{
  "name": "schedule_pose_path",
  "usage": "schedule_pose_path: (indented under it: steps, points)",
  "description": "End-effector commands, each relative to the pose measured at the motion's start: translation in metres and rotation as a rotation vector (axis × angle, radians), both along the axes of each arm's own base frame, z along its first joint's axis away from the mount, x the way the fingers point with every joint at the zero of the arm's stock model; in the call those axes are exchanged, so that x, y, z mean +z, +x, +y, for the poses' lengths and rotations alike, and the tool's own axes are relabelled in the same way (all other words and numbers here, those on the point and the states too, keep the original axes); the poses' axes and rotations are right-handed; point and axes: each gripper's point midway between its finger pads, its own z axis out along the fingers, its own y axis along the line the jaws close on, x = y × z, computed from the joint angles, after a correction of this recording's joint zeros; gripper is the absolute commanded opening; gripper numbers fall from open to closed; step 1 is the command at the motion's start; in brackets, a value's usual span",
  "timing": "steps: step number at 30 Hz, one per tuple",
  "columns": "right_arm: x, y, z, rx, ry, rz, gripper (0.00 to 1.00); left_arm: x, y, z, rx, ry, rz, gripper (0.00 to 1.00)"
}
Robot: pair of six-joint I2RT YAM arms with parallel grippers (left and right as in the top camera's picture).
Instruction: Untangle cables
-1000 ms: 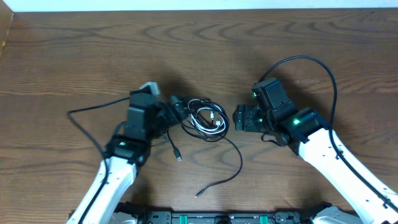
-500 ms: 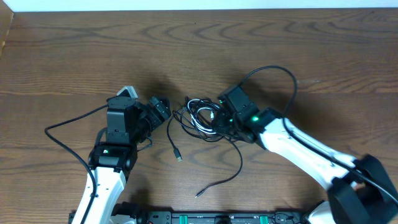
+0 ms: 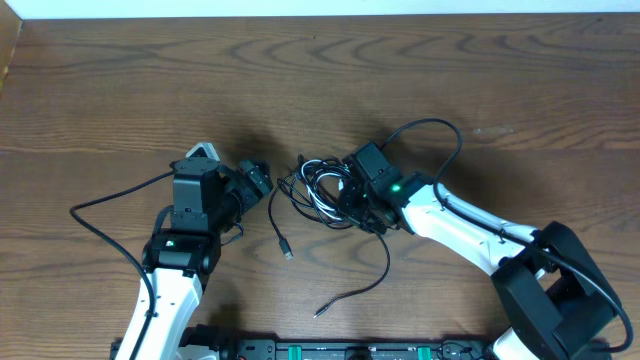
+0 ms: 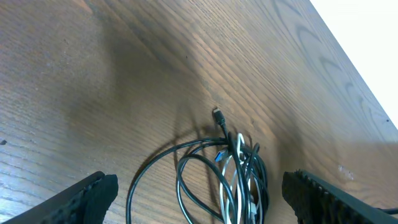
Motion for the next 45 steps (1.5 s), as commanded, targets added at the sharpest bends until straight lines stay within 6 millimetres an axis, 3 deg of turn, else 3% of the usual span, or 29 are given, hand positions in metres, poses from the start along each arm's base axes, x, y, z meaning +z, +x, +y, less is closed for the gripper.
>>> schedule_pose_path:
  steps: [1, 5, 8, 9, 14, 18, 23, 26, 29, 30, 31, 33, 36, 37, 38, 39, 45]
  points:
    - [-0.015, 0.000, 0.000, -0.010, -0.038, 0.008, 0.35, 0.003, 0.002, 0.004, 0.004, 0.022, -0.014, 0.91]
    - [-0.035, 0.006, 0.005, -0.011, -0.043, 0.010, 0.30, 0.003, 0.002, 0.004, 0.004, 0.022, -0.014, 0.91]
    - [-0.048, 0.005, 0.006, -0.007, -0.047, 0.028, 0.05, 0.003, 0.002, 0.004, 0.003, 0.022, -0.013, 0.91]
    - [-0.049, 0.004, 0.006, -0.001, -0.048, 0.033, 0.01, 0.003, 0.002, 0.004, 0.003, 0.022, -0.011, 0.91]
    - [-0.039, 0.008, 0.007, 0.080, -0.048, -0.033, 0.02, 0.001, 0.000, 0.004, 0.003, 0.024, 0.001, 0.91]
    - [0.006, 0.019, 0.010, 0.186, -0.008, -0.184, 0.01, 0.000, -0.001, 0.004, 0.003, 0.024, 0.004, 0.91]
    - [0.095, 0.024, 0.011, 0.340, 0.058, -0.463, 0.02, 0.000, -0.001, 0.004, 0.003, 0.025, 0.005, 0.91]
    - [0.139, 0.024, 0.000, 0.375, 0.036, -0.621, 0.02, 0.000, -0.001, 0.004, 0.003, 0.025, 0.005, 0.91]
    - [0.162, 0.026, -0.019, 0.317, -0.018, -0.687, 0.01, 0.000, -0.001, 0.004, 0.003, 0.024, 0.005, 0.91]
    - [0.164, 0.025, -0.023, 0.303, -0.026, -0.687, 0.11, 0.000, -0.001, 0.004, 0.003, 0.024, 0.005, 0.91]
    - [0.161, 0.023, -0.025, 0.283, -0.027, -0.664, 0.25, 0.000, -0.001, 0.004, 0.003, 0.024, 0.005, 0.91]
    - [0.150, 0.020, -0.027, 0.234, -0.026, -0.596, 0.30, 0.000, -0.001, 0.004, 0.003, 0.024, 0.006, 0.91]
    - [0.123, 0.017, -0.024, 0.160, -0.031, -0.475, 0.28, -0.001, -0.002, 0.004, 0.003, 0.025, 0.013, 0.91]
    - [0.104, 0.015, -0.019, 0.132, -0.043, -0.410, 0.28, -0.002, -0.003, 0.004, 0.003, 0.025, 0.018, 0.91]
    - [0.093, 0.014, -0.017, 0.119, -0.052, -0.379, 0.28, -0.002, -0.003, 0.004, 0.003, 0.026, 0.019, 0.98]
    - [0.082, 0.014, -0.015, 0.109, -0.062, -0.349, 0.28, -0.003, -0.003, 0.004, 0.003, 0.026, 0.020, 0.98]
    - [0.037, 0.014, -0.004, 0.098, -0.080, -0.243, 0.28, -0.003, -0.003, 0.004, 0.003, 0.026, 0.020, 0.98]
